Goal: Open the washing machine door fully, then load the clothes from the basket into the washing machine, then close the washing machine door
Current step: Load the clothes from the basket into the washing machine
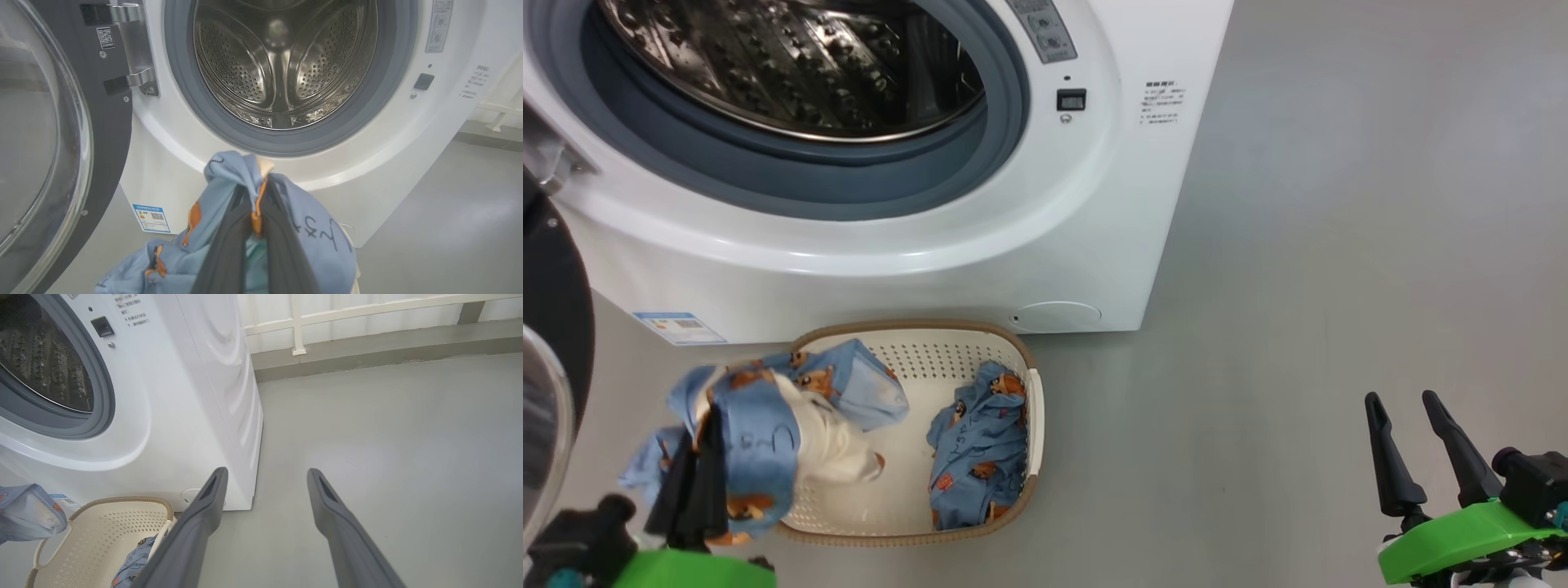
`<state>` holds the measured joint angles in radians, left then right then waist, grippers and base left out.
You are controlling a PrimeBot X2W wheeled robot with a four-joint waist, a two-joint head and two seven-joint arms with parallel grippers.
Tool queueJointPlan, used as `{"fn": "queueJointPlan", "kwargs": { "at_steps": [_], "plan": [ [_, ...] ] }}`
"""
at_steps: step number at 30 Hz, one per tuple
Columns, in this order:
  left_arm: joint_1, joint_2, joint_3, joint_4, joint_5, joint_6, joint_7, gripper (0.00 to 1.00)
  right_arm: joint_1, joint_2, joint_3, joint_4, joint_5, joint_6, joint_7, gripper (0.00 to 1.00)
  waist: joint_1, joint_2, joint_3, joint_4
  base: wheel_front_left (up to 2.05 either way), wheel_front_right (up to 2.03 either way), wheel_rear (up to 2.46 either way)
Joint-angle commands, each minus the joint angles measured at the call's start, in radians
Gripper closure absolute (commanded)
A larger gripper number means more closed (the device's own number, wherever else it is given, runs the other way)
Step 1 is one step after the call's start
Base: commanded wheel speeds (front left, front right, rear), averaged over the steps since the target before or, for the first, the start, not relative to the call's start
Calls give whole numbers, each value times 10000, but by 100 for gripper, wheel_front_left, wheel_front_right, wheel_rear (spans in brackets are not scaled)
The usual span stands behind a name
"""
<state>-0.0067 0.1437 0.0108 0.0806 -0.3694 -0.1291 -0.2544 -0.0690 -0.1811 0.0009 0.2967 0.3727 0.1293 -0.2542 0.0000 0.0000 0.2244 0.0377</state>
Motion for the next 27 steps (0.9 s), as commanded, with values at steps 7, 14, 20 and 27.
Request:
{"fn": "queueJointPlan", "kwargs": {
  "at_steps": [7,14,20,27],
  "plan": [
    [-1653,643,195,-322,-36,-15,-74,100,-368,100,251,-281,-22,14,-76,0,0,0,625,-321,0,0,0],
    [-4059,1294,268,-80,-11,-15,-74,100,-814,306,336,-331,-100,14,-76,0,0,0,1402,-687,0,0,0],
    [-5883,1791,62,799,-67,-15,-74,100,-1186,464,389,-360,-143,14,-76,0,0,0,1953,-1029,0,0,0],
    [-7711,2202,-459,2760,-207,-15,-74,100,-1476,630,430,-451,-199,14,-76,0,0,0,2493,-1376,0,0,0]
  ]
}}
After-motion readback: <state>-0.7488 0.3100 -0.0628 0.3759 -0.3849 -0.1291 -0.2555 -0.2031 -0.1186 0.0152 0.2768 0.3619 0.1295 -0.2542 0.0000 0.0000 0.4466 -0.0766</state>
